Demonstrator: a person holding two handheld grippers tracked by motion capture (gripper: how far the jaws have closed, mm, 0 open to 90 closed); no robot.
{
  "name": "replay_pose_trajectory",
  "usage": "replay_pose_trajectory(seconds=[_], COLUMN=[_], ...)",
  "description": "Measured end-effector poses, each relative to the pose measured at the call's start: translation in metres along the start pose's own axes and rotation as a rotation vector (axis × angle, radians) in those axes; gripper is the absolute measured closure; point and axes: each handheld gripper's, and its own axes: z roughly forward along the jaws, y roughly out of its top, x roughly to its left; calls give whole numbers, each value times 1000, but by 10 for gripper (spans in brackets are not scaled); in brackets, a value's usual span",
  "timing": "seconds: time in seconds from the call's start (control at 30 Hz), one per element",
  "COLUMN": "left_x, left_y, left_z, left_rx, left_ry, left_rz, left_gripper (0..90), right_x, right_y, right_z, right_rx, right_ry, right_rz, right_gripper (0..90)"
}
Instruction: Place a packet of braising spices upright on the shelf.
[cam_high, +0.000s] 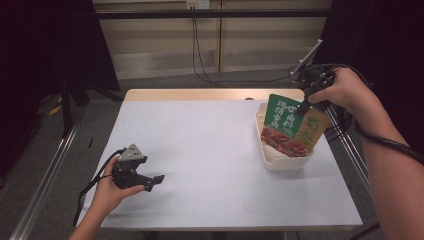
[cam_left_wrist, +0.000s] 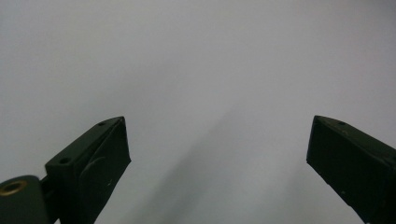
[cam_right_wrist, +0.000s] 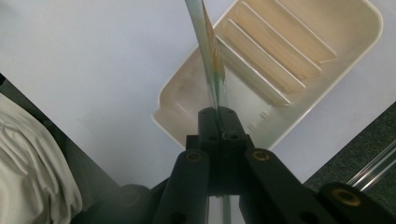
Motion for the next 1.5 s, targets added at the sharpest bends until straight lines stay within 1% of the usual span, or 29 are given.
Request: replay_pose_trajectory(seconds=[0.03,0.1,0.17,0.3,0.33,0.47,0.6,0.7,0.73,0.9,0.93,0.97,1.03,1.1,1.13,1.23,1.3,1.4,1.43,1.47,1.5], left_x=[0,0,0,0,0,-1,0,0,0,0,-1,0,-1,-1,0,-1,-1,-1,-1,-1,-1], left_y=[0,0,0,0,0,0,0,0,0,0,0,0,0,-1,-1,-1,0,0,0,0,-1], left_z=[0,0,0,0,0,1,0,0,0,0,0,0,1,2,2,2,1,1,1,1,2], left_rx=[0,1,-1,3,2,2,0,1,2,1,1,0,3,-9,-8,-11,6,5,1,3,-8], left_ry=[-1,0,1,-1,-3,-4,4,-1,0,-2,2,3,-4,-3,2,-5,-1,-3,-3,-4,-3], left_rz=[0,1,2,-1,-2,-7,1,1,3,-1,-1,0,-4,-3,6,-2,0,0,-6,0,-1], left_gripper=[56,56,56,56,56,56,56,56,56,56,56,56,56,56,56,56,56,56,56,56,56], right_x=[0,-1,-2,-3,-3,-3,-3,-3,-4,-4,-4,-5,-6,-7,-7,-8,-8,-9,-9,-10,-9], right_y=[-1,-1,-2,-3,-3,-4,-4,-5,-5,-6,-7,-7,-8,-8,-8,-8,-8,-7,-6,-6,-6], right_z=[1,2,3,4,3,4,5,6,7,10,11,12,12,13,13,13,13,14,14,15,15], right_rx=[0,2,-6,-2,7,3,9,12,9,26,25,21,24,19,17,12,14,6,6,1,6], right_ry=[1,3,7,3,0,0,1,1,3,0,6,3,3,5,5,1,5,3,0,2,3], right_rz=[15,5,8,9,14,9,9,12,6,8,13,7,7,10,9,9,15,14,19,13,22], right_gripper=[900,900,900,900,900,900,900,900,900,900,900,900,900,900,900,900,900,900,900,900,900])
